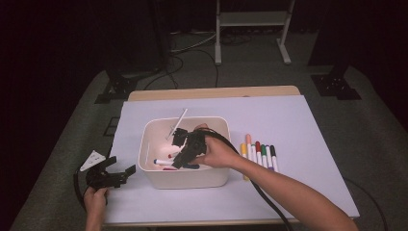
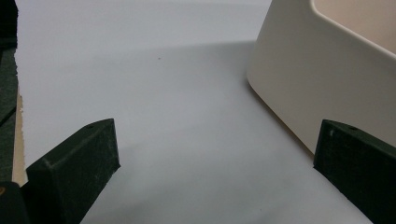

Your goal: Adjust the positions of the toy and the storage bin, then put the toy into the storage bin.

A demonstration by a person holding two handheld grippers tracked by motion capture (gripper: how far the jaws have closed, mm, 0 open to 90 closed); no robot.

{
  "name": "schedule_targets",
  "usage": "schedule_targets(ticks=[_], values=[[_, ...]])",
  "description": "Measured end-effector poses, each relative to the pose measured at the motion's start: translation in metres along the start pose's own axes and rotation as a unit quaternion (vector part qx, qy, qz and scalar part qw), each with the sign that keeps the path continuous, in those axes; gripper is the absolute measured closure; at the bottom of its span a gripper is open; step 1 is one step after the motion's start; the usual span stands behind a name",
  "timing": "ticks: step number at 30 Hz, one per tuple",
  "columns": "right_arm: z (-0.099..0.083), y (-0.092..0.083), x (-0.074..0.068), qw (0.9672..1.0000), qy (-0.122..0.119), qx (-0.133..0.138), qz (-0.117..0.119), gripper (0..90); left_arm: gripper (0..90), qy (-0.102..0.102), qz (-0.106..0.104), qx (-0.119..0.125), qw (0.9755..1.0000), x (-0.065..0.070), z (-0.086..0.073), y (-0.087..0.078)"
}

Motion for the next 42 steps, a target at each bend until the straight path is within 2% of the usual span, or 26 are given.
schedule_targets(ticks=[7,9,16,20,25,31,40,42], values=[[-0.003,0.006,-0.002,0.9999,-0.008,-0.015,0.002,74.8,0.0,0.0,0.0,0.0,1.0,0.0,0.0,0.0],[-0.003,0.005,-0.002,0.9998,-0.01,-0.018,-0.004,71.5,0.0,-0.001,-0.001,0.001,1.0,0.0,0.0,0.0],[-0.005,-0.009,-0.002,0.9999,-0.002,-0.007,-0.012,64.5,0.0,-0.001,-0.003,0.0,1.0,0.0,0.0,0.0],[-0.006,-0.026,-0.004,0.9998,0.001,0.014,-0.014,60.1,0.0,-0.001,-0.004,0.0,1.0,0.0,0.0,-0.001],[-0.013,-0.05,-0.004,0.9988,0.009,0.039,-0.027,57.7,0.0,0.0,-0.003,0.001,1.0,0.0,0.0,-0.001],[-0.031,-0.086,0.004,0.9954,0.034,0.075,-0.048,56.1,0.0,0.0,-0.001,0.0,1.0,0.0,0.0,0.0],[-0.065,-0.124,0.005,0.9901,0.057,0.103,-0.077,55.4,0.0,0.002,0.001,-0.004,1.0,0.0,-0.001,0.0],[-0.076,-0.134,0.006,0.9876,0.069,0.112,-0.086,55.4,0.0,0.004,0.001,-0.003,1.0,0.0,0.0,0.0]])
Point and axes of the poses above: each handheld gripper's, and its own axes: y roughly forward along the jaws, z roughly out of its top, x roughly to its right, the point moved 9 cm from there along y, roughly forward along the jaws, and after that the axes turned 7 degrees about -y, right-handed, at the moved point
